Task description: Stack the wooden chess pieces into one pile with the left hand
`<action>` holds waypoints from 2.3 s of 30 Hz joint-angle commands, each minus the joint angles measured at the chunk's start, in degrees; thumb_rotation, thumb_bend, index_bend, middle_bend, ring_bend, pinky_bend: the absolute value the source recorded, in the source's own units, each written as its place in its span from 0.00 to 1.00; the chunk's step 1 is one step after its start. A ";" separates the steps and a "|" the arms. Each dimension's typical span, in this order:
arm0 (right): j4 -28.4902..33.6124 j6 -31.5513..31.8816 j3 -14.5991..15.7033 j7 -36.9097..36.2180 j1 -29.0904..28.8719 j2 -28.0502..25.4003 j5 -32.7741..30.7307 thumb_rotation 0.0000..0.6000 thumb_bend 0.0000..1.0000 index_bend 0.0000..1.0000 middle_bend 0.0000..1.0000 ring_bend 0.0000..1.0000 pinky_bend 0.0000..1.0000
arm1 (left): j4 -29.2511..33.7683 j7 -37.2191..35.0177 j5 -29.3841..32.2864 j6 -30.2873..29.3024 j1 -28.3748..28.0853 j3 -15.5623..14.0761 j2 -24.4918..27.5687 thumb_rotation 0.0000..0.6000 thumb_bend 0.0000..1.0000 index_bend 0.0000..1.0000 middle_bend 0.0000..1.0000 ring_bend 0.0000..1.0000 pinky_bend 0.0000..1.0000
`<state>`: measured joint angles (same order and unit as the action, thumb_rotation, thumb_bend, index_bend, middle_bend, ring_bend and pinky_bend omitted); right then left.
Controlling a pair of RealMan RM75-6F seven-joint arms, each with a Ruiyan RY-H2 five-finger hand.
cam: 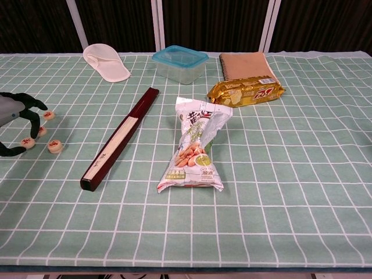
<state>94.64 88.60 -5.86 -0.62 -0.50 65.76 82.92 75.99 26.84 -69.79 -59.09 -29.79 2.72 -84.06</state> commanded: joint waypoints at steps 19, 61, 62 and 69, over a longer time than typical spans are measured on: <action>-0.16 -0.08 -0.21 -0.37 -0.01 -0.15 -0.28 1.00 0.20 0.11 0.07 0.06 0.00 | 8.70 7.19 -1.27 -2.20 -1.98 0.90 0.16 1.00 0.32 0.50 0.11 0.00 0.10; -0.17 -0.23 -0.17 -0.48 -0.04 -0.21 -0.25 1.00 0.20 0.11 0.07 0.06 0.00 | 7.56 9.47 1.05 -1.76 -2.15 -0.31 -0.47 1.00 0.32 0.42 0.10 0.00 0.10; -0.15 -0.23 -0.17 -0.47 -0.05 -0.21 -0.26 1.00 0.20 0.11 0.07 0.06 0.00 | 7.58 9.47 1.07 -1.75 -2.14 -0.34 -0.45 1.00 0.32 0.42 0.10 0.00 0.10; -0.19 -0.29 -0.13 -0.31 -0.08 -0.17 -0.21 1.00 0.20 0.11 0.07 0.06 0.00 | 9.04 8.90 0.35 -4.06 -1.55 0.29 1.43 1.00 0.32 0.39 0.10 0.00 0.10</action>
<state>94.45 88.30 -5.99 -0.93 -0.57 65.59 82.70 84.68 35.92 -69.28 -62.71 -31.52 2.80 -83.07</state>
